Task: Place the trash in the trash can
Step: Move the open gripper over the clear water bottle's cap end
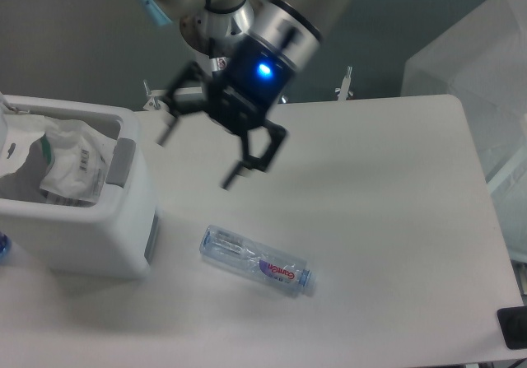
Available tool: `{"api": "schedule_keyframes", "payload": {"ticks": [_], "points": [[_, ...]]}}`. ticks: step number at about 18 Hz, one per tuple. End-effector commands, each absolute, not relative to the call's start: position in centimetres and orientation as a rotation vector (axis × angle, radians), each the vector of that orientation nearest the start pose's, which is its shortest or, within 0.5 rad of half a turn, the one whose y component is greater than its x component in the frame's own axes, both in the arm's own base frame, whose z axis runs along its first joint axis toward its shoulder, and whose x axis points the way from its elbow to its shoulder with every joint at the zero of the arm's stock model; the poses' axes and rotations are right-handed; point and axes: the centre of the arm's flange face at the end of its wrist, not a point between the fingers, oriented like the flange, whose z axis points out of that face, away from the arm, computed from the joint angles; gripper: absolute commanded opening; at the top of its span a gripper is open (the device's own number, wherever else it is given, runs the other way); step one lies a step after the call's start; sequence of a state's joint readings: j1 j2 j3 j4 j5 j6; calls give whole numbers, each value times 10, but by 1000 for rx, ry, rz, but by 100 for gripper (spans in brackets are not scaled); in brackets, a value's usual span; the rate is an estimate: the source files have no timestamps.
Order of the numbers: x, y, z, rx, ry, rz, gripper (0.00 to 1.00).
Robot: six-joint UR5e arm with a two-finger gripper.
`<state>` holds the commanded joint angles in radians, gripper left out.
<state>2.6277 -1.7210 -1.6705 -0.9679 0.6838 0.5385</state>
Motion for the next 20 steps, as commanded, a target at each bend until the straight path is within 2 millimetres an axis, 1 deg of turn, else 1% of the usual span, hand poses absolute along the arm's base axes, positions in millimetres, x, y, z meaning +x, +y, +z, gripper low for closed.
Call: {"api": "schedule_keyframes", "payload": {"ticks": [1,3,5,7,10,13,15,17,20], "points": [[-390,455,450,-2238,-427,-448,100],[-395,454,429,-2291,-504,-443,100],[-403,453,413,-2334,-585,-435,100],[-407,453,401,-2375,-668,-418,100],[-417,454,376,-2433,-825,-401,100],[-417,464,355,-2486,-949,-376,100],[-422,468,343,-2488,-1080,-370,100],[-426,479,328,-2500,-1211,-340,100],[-434,503,305,-2526,-1358,-254,100]]}}
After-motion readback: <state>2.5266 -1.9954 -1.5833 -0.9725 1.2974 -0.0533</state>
